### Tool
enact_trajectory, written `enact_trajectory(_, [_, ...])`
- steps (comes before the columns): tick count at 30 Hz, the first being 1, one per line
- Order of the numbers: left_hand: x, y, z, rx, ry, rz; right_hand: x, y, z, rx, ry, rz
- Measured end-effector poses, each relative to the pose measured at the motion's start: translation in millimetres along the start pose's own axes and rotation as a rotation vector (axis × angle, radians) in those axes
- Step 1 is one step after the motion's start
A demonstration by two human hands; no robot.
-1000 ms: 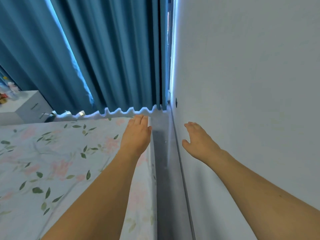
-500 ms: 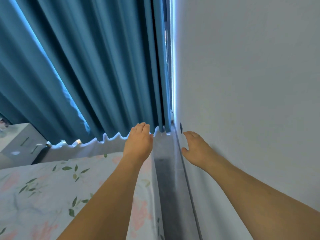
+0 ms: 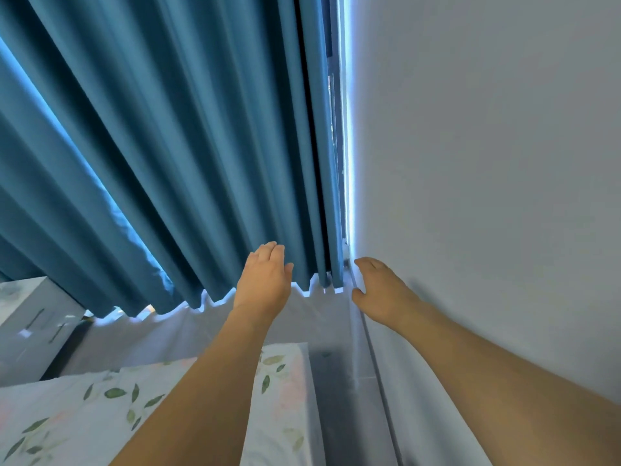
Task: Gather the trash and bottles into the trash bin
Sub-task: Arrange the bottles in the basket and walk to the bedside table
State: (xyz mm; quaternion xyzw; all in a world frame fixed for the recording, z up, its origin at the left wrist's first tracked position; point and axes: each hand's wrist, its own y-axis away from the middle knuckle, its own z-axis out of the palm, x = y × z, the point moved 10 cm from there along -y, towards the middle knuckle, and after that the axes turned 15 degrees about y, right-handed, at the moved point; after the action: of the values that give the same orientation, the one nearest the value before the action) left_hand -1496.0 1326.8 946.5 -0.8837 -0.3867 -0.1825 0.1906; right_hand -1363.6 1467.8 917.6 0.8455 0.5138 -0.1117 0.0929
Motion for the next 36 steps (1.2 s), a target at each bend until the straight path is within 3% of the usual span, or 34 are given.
enact_trajectory(12, [-99.0, -216.6, 49.7, -0.016, 0.043, -0.056, 5.8, -238.1, 33.0, -0.056, 0.037, -0.015])
enact_trajectory(23, [-199.4, -402.2, 22.8, 0.066, 0.068, -0.158, -54.1, -467.1, 10.7, -0.068, 0.077, -0.138])
enact_trajectory(30, [-310.7, -487.6, -13.9, 0.206, 0.047, -0.308, -133.5, -616.5, 32.3, -0.125, 0.096, -0.302])
enact_trajectory(36, [-402.0, -526.2, -76.7, 0.338, 0.007, -0.43, -256.3, -720.0, 50.6, -0.169, 0.119, -0.549])
